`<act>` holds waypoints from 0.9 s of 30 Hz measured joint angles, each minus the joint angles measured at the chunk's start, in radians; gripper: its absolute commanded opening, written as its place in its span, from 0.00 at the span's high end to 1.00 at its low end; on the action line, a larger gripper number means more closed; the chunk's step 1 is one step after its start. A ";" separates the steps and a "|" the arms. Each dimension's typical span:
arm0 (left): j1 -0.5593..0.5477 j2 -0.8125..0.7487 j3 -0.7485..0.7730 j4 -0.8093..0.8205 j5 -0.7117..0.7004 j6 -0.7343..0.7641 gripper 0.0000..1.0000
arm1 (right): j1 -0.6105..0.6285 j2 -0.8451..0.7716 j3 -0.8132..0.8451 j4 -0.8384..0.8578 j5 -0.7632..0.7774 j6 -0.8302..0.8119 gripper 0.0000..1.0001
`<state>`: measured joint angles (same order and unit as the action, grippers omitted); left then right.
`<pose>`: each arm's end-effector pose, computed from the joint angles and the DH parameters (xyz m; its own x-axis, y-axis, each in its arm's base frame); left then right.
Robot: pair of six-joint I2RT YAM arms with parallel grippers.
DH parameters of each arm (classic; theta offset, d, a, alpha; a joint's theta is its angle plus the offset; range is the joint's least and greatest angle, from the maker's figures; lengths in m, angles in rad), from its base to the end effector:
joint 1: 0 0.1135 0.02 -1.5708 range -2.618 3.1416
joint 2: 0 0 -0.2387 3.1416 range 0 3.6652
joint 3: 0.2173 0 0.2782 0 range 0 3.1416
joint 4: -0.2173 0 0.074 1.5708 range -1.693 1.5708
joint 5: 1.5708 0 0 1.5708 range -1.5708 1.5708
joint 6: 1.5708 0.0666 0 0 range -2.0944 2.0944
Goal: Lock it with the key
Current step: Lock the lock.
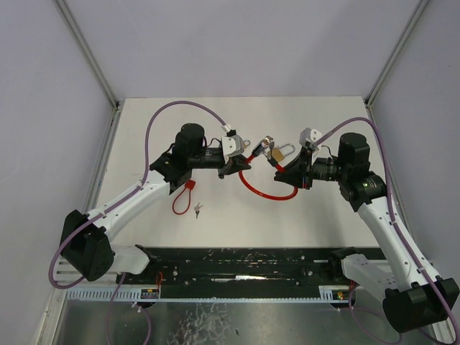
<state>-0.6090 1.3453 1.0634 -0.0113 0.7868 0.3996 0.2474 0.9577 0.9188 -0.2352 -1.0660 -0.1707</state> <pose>0.2684 -0.2447 0.2932 0.1551 0.2268 -0.9615 0.9765 0.1120 0.1839 0.2365 0.1199 0.3293 -0.0997 -0.1099 -0.9889 -0.9664 0.2475 0.0700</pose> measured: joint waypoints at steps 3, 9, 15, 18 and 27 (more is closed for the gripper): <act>0.000 0.000 0.002 -0.001 0.000 0.000 1.00 | 0.000 0.007 0.000 0.000 0.000 0.000 1.00; 0.000 0.000 0.002 -0.005 0.000 0.005 0.99 | 0.000 0.008 0.000 -0.001 0.002 -0.001 1.00; 0.000 0.000 0.002 -0.016 0.002 0.018 0.99 | 0.000 0.008 0.000 -0.005 0.006 -0.005 1.00; 0.000 0.000 0.002 -0.025 0.004 0.024 0.99 | 0.000 0.008 0.000 -0.013 0.008 -0.005 1.00; 0.000 0.000 0.008 -0.054 0.017 0.030 0.99 | 0.000 0.022 0.000 -0.026 0.007 -0.021 1.00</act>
<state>-0.6090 1.3453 1.0714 -0.0654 0.8040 0.4294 0.2478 0.9794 0.9188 -0.2615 -1.0592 -0.1917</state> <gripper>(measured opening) 0.103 0.199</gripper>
